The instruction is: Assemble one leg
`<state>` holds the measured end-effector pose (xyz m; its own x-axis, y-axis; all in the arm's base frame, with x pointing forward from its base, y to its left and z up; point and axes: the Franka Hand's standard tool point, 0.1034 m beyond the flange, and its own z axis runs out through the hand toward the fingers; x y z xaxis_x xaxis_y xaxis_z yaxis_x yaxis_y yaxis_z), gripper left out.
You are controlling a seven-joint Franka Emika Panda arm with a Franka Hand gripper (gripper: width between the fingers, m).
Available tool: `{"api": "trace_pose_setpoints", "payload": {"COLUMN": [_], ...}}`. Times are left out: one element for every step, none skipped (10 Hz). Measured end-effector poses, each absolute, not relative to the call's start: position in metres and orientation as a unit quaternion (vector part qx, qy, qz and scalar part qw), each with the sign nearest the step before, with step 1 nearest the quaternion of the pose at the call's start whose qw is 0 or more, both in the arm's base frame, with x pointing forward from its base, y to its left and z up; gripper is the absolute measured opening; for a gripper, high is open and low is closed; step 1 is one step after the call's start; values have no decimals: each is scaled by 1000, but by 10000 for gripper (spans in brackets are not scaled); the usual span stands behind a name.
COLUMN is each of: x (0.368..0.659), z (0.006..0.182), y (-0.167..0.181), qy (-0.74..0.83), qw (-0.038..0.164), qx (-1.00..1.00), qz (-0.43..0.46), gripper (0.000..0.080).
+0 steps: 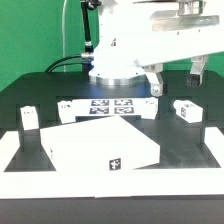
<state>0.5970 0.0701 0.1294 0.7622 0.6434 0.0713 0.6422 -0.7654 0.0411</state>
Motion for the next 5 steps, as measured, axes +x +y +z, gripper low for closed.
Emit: {"api": "trace_pose_setpoints", "payload": {"x": [597, 597, 597, 597, 597], "z": [129, 129, 129, 129, 129], "y": [70, 70, 70, 70, 70], "qy": [342, 342, 342, 343, 343], "qw": [7, 7, 7, 7, 7], "qx": [939, 939, 939, 939, 939], "qz": [41, 41, 41, 41, 41], "gripper": [650, 650, 650, 650, 650]}}
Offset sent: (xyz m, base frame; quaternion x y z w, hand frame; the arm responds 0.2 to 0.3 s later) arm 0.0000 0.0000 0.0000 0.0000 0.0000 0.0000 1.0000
